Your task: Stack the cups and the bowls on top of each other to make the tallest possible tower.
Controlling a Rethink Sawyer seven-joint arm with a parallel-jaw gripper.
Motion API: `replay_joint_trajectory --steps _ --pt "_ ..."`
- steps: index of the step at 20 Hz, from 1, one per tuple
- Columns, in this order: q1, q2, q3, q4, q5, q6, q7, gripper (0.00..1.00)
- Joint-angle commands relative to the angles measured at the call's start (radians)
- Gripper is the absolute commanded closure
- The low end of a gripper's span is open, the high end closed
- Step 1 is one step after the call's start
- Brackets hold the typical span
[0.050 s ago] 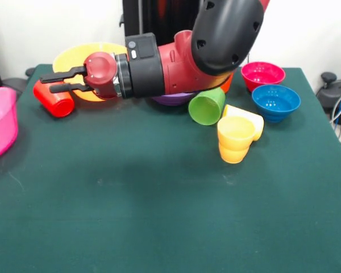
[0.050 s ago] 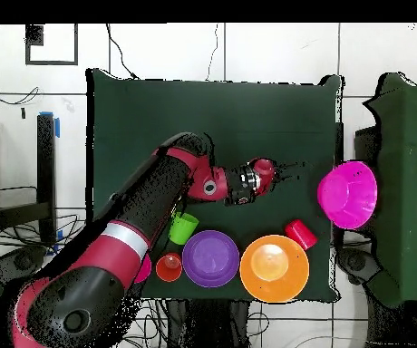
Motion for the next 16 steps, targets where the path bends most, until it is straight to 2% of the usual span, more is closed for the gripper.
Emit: replay_joint_trajectory --steps 1,11,15,16 --pt "0.016 0.100 0.145 -0.111 0.010 0.112 -0.342 0.00" --pt "-0.002 0.135 0.171 -0.191 0.006 0.055 -0.334 0.00" --pt "-0.009 0.155 0.173 -0.220 -0.015 -0.036 -0.287 0.00" --pt "-0.013 0.187 0.166 -0.254 -0.048 -0.088 -0.254 0.00"
